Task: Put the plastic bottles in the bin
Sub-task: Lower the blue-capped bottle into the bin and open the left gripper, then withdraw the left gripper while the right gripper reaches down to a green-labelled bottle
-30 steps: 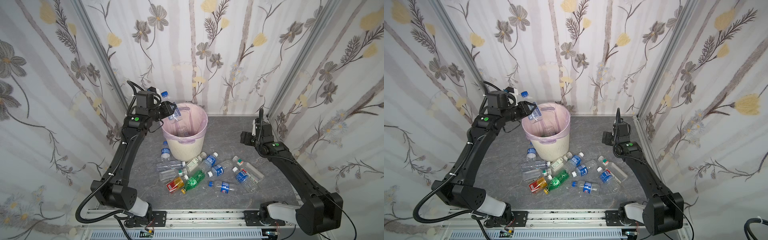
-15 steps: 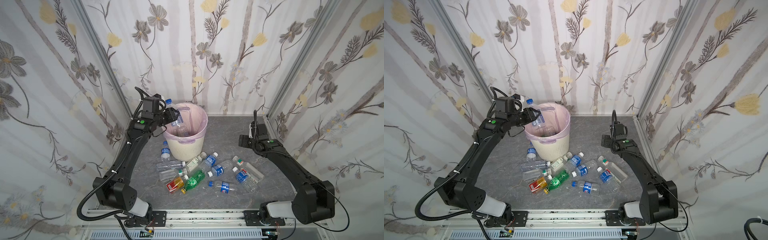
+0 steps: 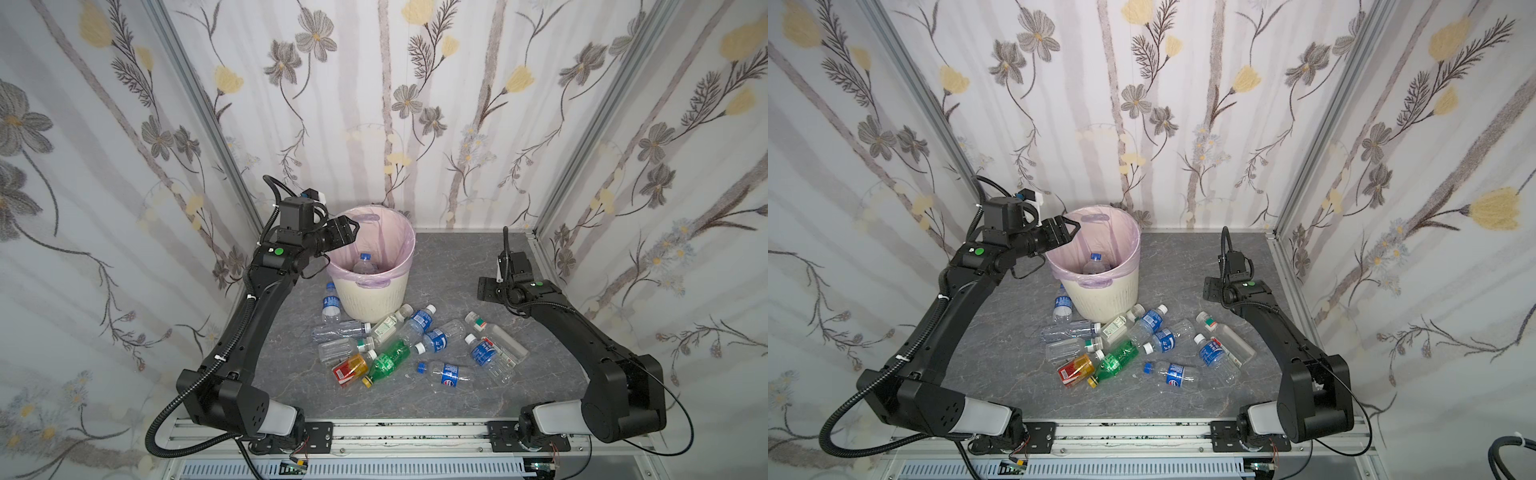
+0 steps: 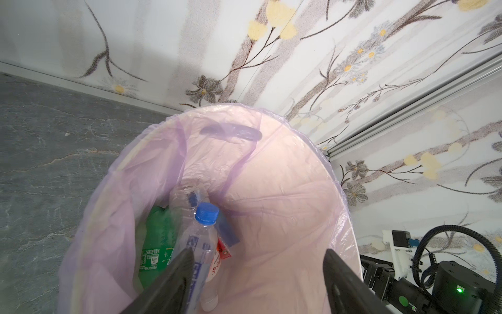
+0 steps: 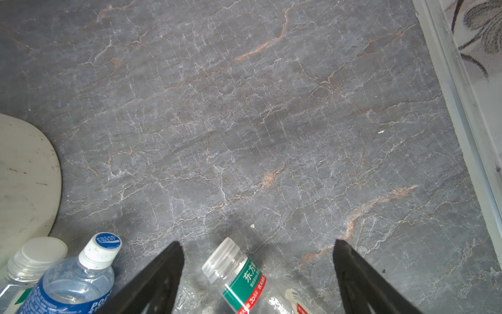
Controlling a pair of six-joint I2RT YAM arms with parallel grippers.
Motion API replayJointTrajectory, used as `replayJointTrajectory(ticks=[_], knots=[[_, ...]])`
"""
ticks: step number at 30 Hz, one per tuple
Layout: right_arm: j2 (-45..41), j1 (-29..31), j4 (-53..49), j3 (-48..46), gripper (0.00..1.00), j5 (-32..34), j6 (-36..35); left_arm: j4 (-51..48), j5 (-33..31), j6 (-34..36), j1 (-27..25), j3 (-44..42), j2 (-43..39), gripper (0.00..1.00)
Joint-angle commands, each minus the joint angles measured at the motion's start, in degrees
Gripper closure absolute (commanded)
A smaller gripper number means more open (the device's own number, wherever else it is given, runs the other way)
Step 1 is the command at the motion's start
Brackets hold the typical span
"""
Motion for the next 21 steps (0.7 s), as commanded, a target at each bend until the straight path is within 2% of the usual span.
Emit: replayJointTrajectory(ticks=[1,13,21], knots=[[0.3,0.0,-0.4,-0.6,0.14,-0.7,0.8,2.0,-0.9,1.7,0.3,-0.7,-1.3,0.21],[4.1,2.5,-5.1,-1.8,0.23,-4.5,-2.1,2.1,-5.2,6.9,1.9,-3.7,-8.1,0.06],[9.5,6.3,-7.6,0.4,0.26,-3.2,-4.8,2.3,-6.7,7.5,6.8,-10.4,-15.2,0.01]])
